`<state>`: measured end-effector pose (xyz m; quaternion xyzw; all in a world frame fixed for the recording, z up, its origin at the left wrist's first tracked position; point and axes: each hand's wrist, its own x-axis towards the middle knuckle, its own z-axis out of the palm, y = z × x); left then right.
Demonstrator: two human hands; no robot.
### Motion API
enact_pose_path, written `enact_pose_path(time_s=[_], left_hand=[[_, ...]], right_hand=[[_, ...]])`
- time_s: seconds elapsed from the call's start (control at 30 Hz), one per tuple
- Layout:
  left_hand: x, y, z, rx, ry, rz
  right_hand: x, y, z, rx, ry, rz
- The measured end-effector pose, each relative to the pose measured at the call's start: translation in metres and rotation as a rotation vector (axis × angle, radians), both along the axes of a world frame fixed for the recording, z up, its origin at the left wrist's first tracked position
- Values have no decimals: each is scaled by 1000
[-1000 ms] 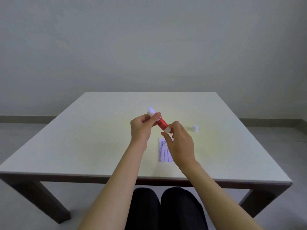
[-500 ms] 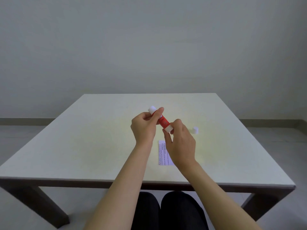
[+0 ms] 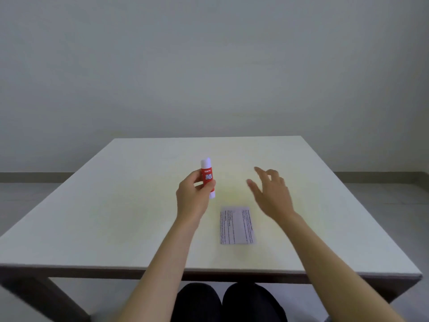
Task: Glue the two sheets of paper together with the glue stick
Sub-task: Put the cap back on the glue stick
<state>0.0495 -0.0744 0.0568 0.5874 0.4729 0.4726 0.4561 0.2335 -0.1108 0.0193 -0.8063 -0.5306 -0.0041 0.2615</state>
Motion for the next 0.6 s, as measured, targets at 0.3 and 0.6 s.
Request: enact_pose_path(time_s=[0.3,0.6], left_hand=[[-9,-4,-8,4,72,-174],[-5,-16,3,224,274,-274]], right_hand=[[19,-7,-17,-81,34,9],[-48,-33,55,434,1087,477]])
